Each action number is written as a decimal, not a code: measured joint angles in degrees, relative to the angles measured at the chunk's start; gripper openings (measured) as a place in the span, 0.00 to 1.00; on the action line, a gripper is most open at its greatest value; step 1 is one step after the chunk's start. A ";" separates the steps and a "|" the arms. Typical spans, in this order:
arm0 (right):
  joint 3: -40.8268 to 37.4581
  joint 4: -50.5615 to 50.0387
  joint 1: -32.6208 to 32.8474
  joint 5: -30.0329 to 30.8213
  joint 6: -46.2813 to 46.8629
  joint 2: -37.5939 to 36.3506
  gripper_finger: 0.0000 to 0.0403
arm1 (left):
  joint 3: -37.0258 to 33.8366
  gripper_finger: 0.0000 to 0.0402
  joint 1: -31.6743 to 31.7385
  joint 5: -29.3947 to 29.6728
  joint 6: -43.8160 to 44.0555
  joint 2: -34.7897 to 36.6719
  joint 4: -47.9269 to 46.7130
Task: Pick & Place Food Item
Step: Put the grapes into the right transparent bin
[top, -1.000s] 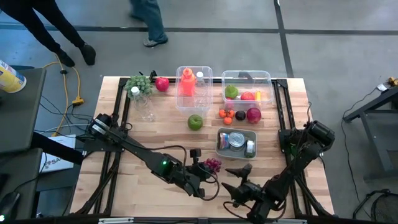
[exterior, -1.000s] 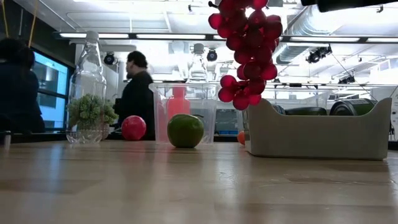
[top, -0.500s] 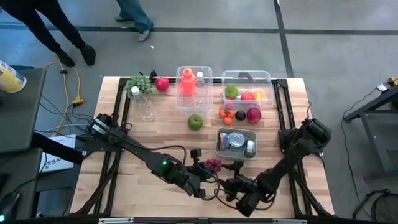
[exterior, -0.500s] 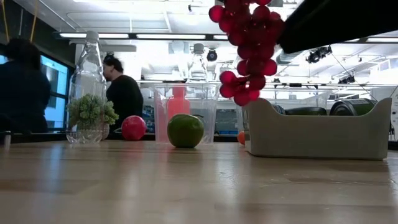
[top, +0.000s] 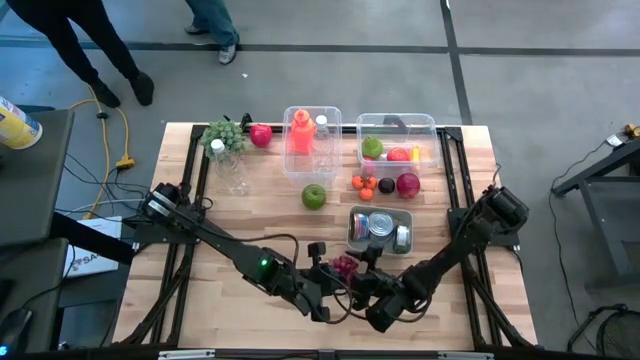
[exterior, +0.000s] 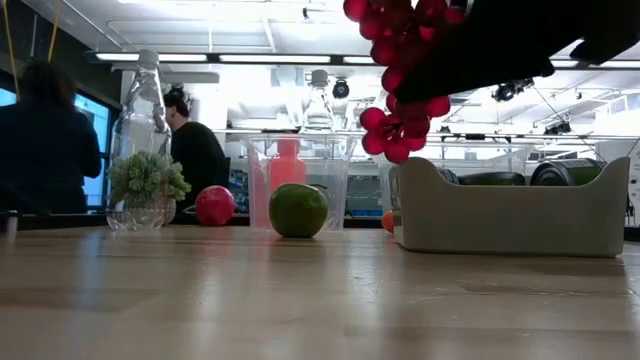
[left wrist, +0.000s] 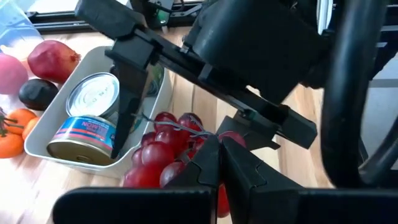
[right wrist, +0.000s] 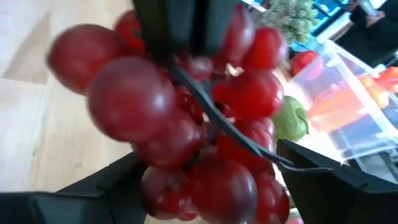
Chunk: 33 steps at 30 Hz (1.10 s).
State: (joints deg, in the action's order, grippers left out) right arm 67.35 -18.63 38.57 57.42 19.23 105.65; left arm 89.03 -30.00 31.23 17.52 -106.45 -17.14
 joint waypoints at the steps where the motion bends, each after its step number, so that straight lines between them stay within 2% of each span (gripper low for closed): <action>1: 0.00 0.40 -0.11 -0.83 -0.59 0.00 0.76 | 0.00 0.00 0.00 -0.06 0.00 0.00 -0.04; 5: 0.02 1.26 -0.04 -2.10 -2.46 0.00 0.68 | 0.00 0.00 0.00 -0.03 0.09 0.00 0.25; 14: 0.09 1.46 -0.33 -2.96 -4.55 0.00 0.30 | 0.00 0.00 0.08 0.23 -1.09 -0.09 0.65; 17: 0.11 1.51 -0.64 -4.56 -4.64 0.00 0.21 | 0.00 0.00 0.09 0.23 -1.07 -0.09 0.51; 24: 0.11 1.34 -0.68 -5.38 -4.64 0.00 0.17 | 0.00 0.05 0.46 0.17 -0.96 -0.11 0.86; 33: 0.07 0.59 -0.70 -6.12 -4.20 0.02 0.17 | 0.07 0.28 0.20 0.64 3.23 -0.02 5.00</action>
State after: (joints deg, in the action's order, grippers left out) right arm 67.42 -18.04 37.87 51.30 15.04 105.67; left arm 89.10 -29.80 31.87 20.75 -106.48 -12.13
